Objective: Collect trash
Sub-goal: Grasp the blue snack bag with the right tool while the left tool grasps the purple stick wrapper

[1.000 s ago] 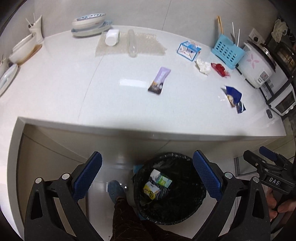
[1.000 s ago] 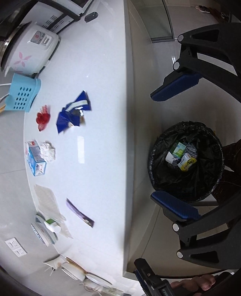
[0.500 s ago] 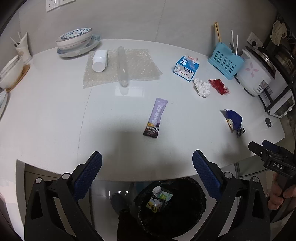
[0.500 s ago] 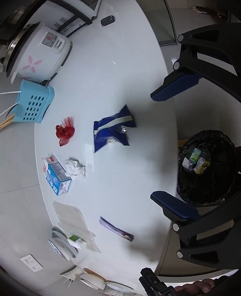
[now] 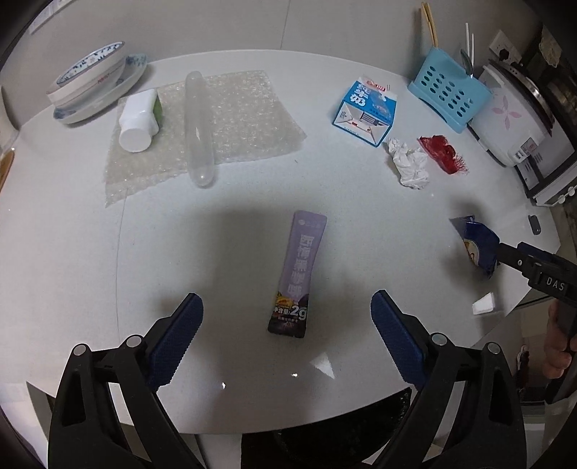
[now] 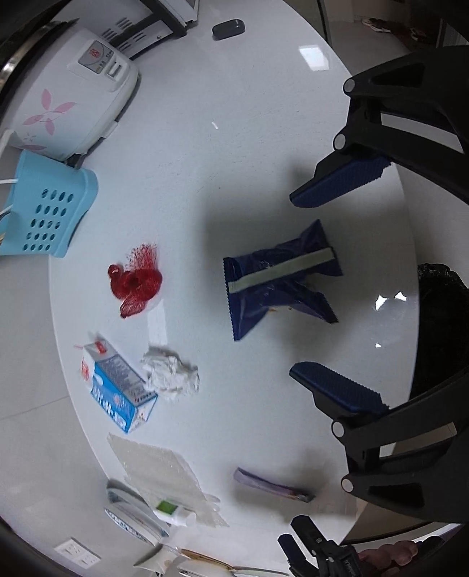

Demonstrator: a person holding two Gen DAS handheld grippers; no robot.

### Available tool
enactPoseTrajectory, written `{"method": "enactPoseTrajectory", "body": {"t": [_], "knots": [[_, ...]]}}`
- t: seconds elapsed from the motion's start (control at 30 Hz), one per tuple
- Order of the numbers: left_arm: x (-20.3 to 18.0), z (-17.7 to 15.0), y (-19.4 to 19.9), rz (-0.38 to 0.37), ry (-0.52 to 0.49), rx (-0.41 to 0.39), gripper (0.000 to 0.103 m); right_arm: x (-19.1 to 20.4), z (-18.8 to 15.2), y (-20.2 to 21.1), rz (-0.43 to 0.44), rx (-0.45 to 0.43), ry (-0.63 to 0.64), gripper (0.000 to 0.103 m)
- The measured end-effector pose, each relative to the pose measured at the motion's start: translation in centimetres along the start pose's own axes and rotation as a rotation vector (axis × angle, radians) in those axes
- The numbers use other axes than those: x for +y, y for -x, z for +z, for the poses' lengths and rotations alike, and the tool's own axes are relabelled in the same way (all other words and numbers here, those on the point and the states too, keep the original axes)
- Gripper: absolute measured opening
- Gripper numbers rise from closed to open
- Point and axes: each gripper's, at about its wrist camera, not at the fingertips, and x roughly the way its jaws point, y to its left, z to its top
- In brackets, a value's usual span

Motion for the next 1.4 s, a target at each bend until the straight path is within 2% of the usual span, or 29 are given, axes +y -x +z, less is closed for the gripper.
{"method": "enactPoseTrajectory", "body": {"t": [0.13,0.23,0.3,0.53,0.63,0.73,0.8,0.93,1.4], "knots": [[-0.1,1.2,-2.1,0.011,-0.021,0.044,0.089,-0.5,1.4,-2.0,-0.005,0.065,-0.019,0.075],[-0.1,1.9,-3.4,0.012,-0.021,0.078,0.083,-0.8,2.1,-3.2,0.002,0.102,-0.038,0.07],[0.0,2.4,-3.9,0.007,-0.013,0.096,0.078,-0.8,2.4,-3.8,0.007,0.122,-0.047,0.069],[-0.4,3.3,-4.8,0.034,-0.023,0.131,0.058,-0.6,2.7,-5.5,-0.001,0.183,-0.067,0.053],[-0.7,3.5,-4.9,0.054,-0.045,0.143,0.044,-0.4,2.6,-5.7,-0.008,0.19,-0.073,0.047],[-1.1,3.7,-5.0,0.062,-0.045,0.173,0.021,-0.3,2.6,-5.6,-0.005,0.193,-0.085,0.037],[-1.2,3.7,-5.0,0.058,-0.039,0.182,0.015,-0.4,2.6,-5.6,0.005,0.196,-0.1,0.032],[-1.4,3.4,-4.7,0.068,-0.056,0.162,0.011,-0.1,2.4,-5.1,-0.002,0.183,-0.098,0.027],[-1.5,2.8,-1.8,0.054,-0.073,0.107,0.011,0.4,2.1,-2.7,0.0,0.12,-0.099,0.027]]}}
